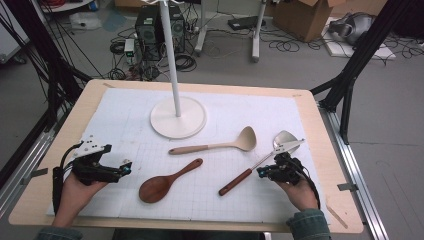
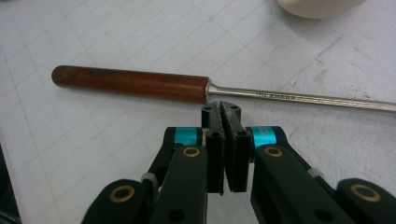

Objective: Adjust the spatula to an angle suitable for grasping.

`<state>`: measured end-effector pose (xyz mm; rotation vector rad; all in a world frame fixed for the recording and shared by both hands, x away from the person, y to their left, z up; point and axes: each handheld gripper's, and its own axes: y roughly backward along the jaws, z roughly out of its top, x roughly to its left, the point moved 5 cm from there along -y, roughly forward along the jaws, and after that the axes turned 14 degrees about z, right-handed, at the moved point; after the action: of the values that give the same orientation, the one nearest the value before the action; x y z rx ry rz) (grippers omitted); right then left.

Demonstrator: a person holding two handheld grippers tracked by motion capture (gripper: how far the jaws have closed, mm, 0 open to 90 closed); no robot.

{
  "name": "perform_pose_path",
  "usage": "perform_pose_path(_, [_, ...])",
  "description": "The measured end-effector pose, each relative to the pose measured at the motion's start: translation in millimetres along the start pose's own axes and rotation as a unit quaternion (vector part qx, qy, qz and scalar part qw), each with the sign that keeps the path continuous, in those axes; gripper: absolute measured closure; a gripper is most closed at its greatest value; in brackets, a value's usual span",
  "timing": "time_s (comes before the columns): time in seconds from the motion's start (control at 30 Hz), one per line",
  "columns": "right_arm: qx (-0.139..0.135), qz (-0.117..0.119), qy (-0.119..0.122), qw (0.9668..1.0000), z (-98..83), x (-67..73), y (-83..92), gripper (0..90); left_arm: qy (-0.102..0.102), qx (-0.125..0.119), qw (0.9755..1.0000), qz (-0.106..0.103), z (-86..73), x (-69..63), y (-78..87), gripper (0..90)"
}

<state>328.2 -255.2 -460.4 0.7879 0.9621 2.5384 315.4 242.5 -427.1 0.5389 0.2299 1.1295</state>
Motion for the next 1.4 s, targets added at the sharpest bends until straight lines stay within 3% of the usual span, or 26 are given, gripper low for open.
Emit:
perform_pose_path(0.13, [0.001, 0.001, -0.012, 0.9999, 0.4, -1.2, -5.0, 89.6, -0.002, 0.0, 1.0, 0.001, -0.1, 1.5, 0.6, 1.7])
perform_pose_path(0.7, [0.01, 0.0, -0.014, 0.9999, 2.3, 0.9, -15.3, 89.9, 0.003, -0.001, 1.0, 0.001, 0.0, 2.3, 1.2, 1.7])
perform_pose_path(1.4, [0.019, 0.016, -0.005, 0.9997, 7.6, 9.5, -29.2, 89.9, 0.005, -0.003, 1.0, 0.002, -0.1, 3.7, 1.8, 1.7])
